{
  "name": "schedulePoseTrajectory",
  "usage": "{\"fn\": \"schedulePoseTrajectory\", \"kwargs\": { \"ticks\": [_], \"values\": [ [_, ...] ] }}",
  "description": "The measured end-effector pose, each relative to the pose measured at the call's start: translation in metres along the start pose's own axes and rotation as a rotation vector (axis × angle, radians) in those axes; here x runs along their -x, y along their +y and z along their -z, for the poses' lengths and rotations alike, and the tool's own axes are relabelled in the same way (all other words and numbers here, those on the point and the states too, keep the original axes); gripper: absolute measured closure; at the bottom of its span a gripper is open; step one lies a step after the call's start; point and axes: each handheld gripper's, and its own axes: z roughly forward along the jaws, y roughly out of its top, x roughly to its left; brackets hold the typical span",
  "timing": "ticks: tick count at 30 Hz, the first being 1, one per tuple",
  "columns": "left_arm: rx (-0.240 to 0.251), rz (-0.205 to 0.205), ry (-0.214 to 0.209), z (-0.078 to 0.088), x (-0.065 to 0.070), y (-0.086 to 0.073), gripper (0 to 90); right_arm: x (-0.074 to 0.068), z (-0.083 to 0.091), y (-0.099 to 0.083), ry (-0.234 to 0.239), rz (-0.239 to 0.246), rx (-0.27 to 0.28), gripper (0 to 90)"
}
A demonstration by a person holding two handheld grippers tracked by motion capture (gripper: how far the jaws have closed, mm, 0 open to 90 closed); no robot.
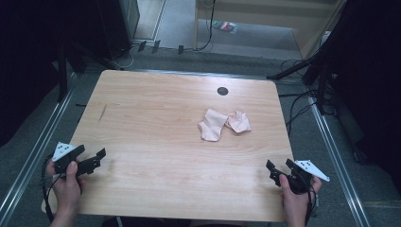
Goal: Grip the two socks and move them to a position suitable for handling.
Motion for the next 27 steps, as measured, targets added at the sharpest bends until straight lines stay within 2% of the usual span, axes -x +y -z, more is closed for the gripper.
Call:
{"fn": "schedulePoseTrajectory", "kwargs": {
  "ticks": [3, 8, 12, 17, 20, 24, 27],
  "values": [
    [-0.009, -0.001, 0.001, -0.001, 0.000, 0.000, 13.6, -0.006, -0.002, 0.000, 0.012, 0.001, -0.003, 14.5],
    [-0.004, 0.002, -0.003, 0.000, 0.000, 0.000, 13.7, -0.021, -0.005, 0.004, 0.036, 0.035, -0.010, 14.3],
    [-0.013, -0.005, -0.002, -0.001, 0.001, 0.001, 13.8, -0.035, -0.006, 0.011, 0.074, 0.048, 0.004, 14.3],
    [-0.027, -0.014, -0.001, -0.002, 0.001, 0.001, 13.9, -0.060, -0.012, 0.027, 0.130, 0.095, 0.016, 14.2],
    [-0.024, -0.010, -0.002, -0.002, 0.001, 0.001, 13.8, -0.076, -0.020, 0.037, 0.204, 0.075, 0.011, 14.3],
    [-0.028, -0.011, -0.002, -0.002, 0.001, 0.001, 13.8, -0.103, -0.037, 0.051, 0.238, 0.132, -0.004, 14.3],
    [-0.027, -0.007, -0.005, -0.002, 0.001, 0.001, 13.9, -0.123, -0.055, 0.059, 0.238, 0.197, -0.014, 14.5]
  ]
}}
